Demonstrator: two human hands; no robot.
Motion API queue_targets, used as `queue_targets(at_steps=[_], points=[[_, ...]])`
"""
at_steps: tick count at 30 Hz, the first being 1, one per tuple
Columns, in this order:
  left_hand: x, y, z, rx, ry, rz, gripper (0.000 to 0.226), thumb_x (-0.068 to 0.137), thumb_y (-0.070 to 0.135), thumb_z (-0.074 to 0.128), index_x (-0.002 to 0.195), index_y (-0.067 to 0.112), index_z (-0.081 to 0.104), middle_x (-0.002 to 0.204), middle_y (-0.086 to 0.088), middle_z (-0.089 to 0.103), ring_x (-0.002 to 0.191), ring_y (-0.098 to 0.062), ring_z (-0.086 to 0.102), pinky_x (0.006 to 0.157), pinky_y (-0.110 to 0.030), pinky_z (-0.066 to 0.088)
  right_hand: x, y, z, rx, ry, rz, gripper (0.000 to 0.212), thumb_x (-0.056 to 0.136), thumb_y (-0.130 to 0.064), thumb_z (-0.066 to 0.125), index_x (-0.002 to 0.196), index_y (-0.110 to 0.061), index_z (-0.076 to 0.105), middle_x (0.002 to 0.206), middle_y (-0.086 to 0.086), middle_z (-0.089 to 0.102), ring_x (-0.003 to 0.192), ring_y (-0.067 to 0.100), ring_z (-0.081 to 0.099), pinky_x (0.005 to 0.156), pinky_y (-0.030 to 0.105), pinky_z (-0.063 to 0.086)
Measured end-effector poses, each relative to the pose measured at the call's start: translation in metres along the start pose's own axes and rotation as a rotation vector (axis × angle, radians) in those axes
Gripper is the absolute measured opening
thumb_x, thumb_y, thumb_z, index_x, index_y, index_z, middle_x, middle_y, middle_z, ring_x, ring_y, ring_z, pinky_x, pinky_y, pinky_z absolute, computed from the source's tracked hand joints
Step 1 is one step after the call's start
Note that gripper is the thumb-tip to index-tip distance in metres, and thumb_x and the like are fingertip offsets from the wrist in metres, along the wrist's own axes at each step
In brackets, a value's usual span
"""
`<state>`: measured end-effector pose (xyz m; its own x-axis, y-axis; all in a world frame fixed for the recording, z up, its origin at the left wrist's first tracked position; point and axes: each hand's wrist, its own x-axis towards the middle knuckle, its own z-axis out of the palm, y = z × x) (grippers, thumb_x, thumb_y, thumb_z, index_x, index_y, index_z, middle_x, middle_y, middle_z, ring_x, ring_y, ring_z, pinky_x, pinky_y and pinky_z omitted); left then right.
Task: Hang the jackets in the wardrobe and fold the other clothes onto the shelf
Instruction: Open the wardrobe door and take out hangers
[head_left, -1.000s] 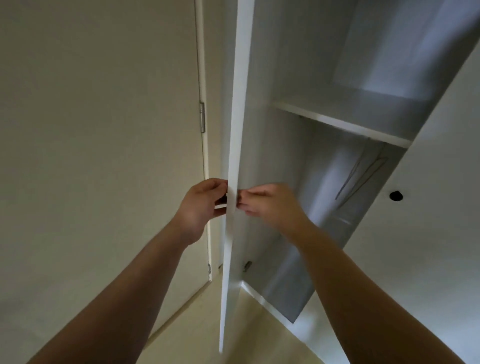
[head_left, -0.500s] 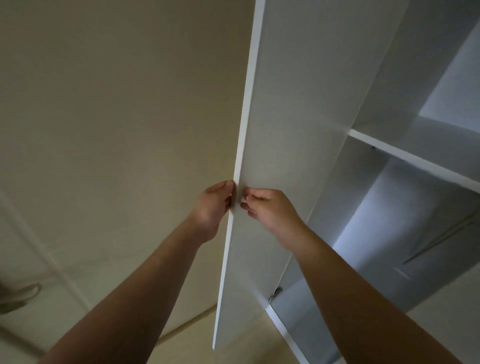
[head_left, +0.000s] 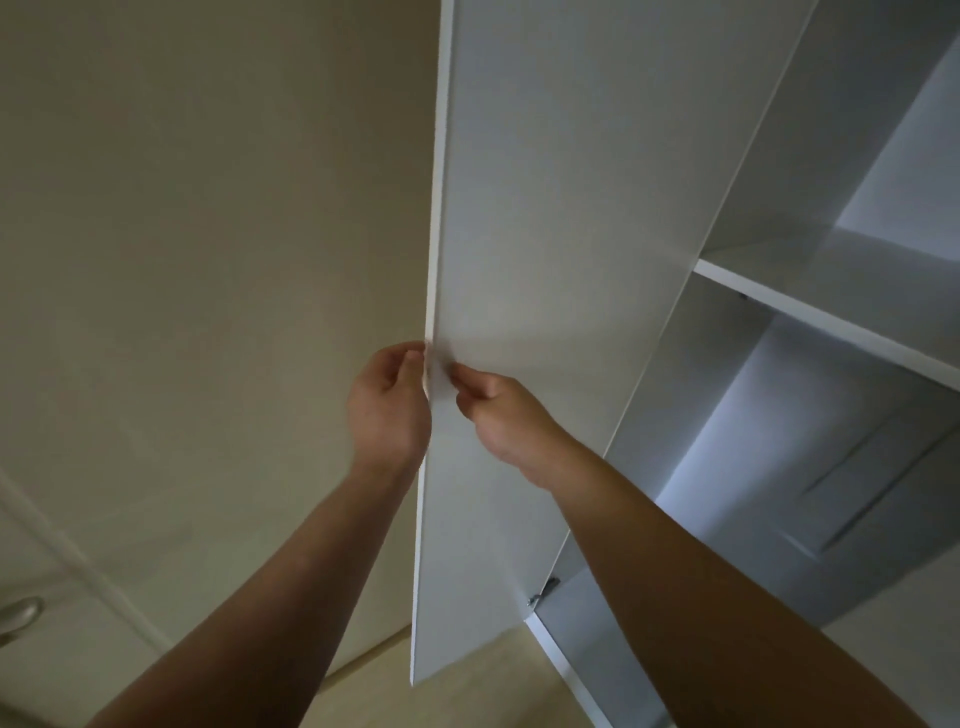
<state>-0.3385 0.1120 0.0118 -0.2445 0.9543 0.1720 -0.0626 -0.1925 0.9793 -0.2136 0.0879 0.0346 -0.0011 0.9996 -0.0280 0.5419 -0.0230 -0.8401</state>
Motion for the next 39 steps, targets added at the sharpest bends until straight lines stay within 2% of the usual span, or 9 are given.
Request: queue_targets(at_steps=[5,9,14,17,21,27,31,34,39], points=[[-0.028,0.008,0.039,0.009,-0.132,0.123,0.021,0.094,0.036,0.047,0.094,0.032,0.068,0.087,0.015,0.068,0.084,-0.004,0.065,0.074,-0.016,0.048,-0.019,0.023,-0.031,0.034,0.159,0.064,0.043,0.108,-0.025,0.045,0.15,-0.021,0.048,0.151,-0.004,0.052,0.139,0.014,0.047,0.119,0.033,0.033],[-0.049,0.002,0.095,-0.038,-0.289,0.075,0.023,0.101,0.02,0.05,0.092,0.023,0.071,0.084,0.011,0.07,0.081,-0.008,0.065,0.076,-0.026,0.051,-0.046,0.054,-0.071,-0.016,0.345,0.14,0.039,0.107,-0.026,0.046,0.144,-0.016,0.056,0.144,0.0,0.058,0.134,0.017,0.053,0.116,0.034,0.037],[-0.087,-0.007,0.178,-0.102,-0.564,0.009,0.027,0.1,0.015,0.049,0.087,0.022,0.072,0.079,0.009,0.07,0.075,-0.008,0.064,0.073,-0.027,0.049,-0.096,0.104,-0.132,-0.017,0.699,0.341,0.033,0.104,-0.025,0.046,0.129,-0.02,0.067,0.122,-0.003,0.071,0.107,0.013,0.066,0.092,0.021,0.048],[-0.119,-0.009,0.227,-0.108,-0.753,-0.019,0.027,0.1,0.019,0.049,0.089,0.025,0.073,0.082,0.007,0.072,0.077,-0.01,0.067,0.074,-0.028,0.051,-0.139,0.13,-0.162,-0.041,0.923,0.433,0.026,0.103,-0.025,0.046,0.116,-0.024,0.069,0.094,-0.017,0.068,0.085,0.004,0.063,0.069,0.01,0.042],[-0.165,-0.013,0.287,-0.124,-1.01,-0.093,0.029,0.103,0.021,0.047,0.094,0.022,0.074,0.088,0.004,0.076,0.084,-0.013,0.071,0.076,-0.028,0.052,-0.193,0.16,-0.195,-0.048,1.158,0.568,0.025,0.102,-0.026,0.046,0.113,-0.025,0.068,0.092,-0.014,0.066,0.082,0.006,0.063,0.067,0.015,0.043],[-0.216,-0.013,0.362,-0.085,-1.335,-0.164,0.028,0.098,0.04,0.046,0.109,0.03,0.071,0.116,-0.001,0.071,0.112,-0.019,0.065,0.104,-0.042,0.05,-0.257,0.186,-0.211,0.065,1.272,0.744,0.034,0.103,-0.029,0.048,0.136,-0.028,0.056,0.107,-0.017,0.061,0.083,-0.003,0.06,0.057,0.004,0.037],[-0.239,-0.009,0.394,-0.072,-1.467,-0.24,0.052,0.103,0.054,0.037,0.125,0.017,0.066,0.126,-0.007,0.068,0.122,-0.026,0.061,0.11,-0.047,0.045,-0.272,0.191,-0.217,0.103,1.304,0.787,0.036,0.103,-0.034,0.051,0.139,-0.034,0.052,0.107,-0.019,0.06,0.081,-0.012,0.06,0.05,0.001,0.04],[-0.248,-0.013,0.401,-0.045,-1.514,-0.306,0.082,0.087,0.076,0.032,0.141,0.02,0.058,0.138,-0.001,0.063,0.13,-0.02,0.057,0.114,-0.044,0.042,-0.273,0.193,-0.218,0.139,1.32,0.788,0.038,0.103,-0.036,0.049,0.141,-0.037,0.05,0.115,-0.016,0.062,0.091,-0.01,0.059,0.052,-0.001,0.04],[-0.249,-0.024,0.401,-0.065,-1.482,-0.286,0.051,0.101,0.065,0.032,0.108,0.033,0.071,0.101,0.021,0.075,0.095,0.004,0.069,0.082,-0.014,0.05,-0.272,0.196,-0.21,0.165,1.379,0.782,0.036,0.103,-0.036,0.05,0.139,-0.037,0.053,0.116,-0.015,0.064,0.094,-0.01,0.06,0.056,-0.001,0.041]])
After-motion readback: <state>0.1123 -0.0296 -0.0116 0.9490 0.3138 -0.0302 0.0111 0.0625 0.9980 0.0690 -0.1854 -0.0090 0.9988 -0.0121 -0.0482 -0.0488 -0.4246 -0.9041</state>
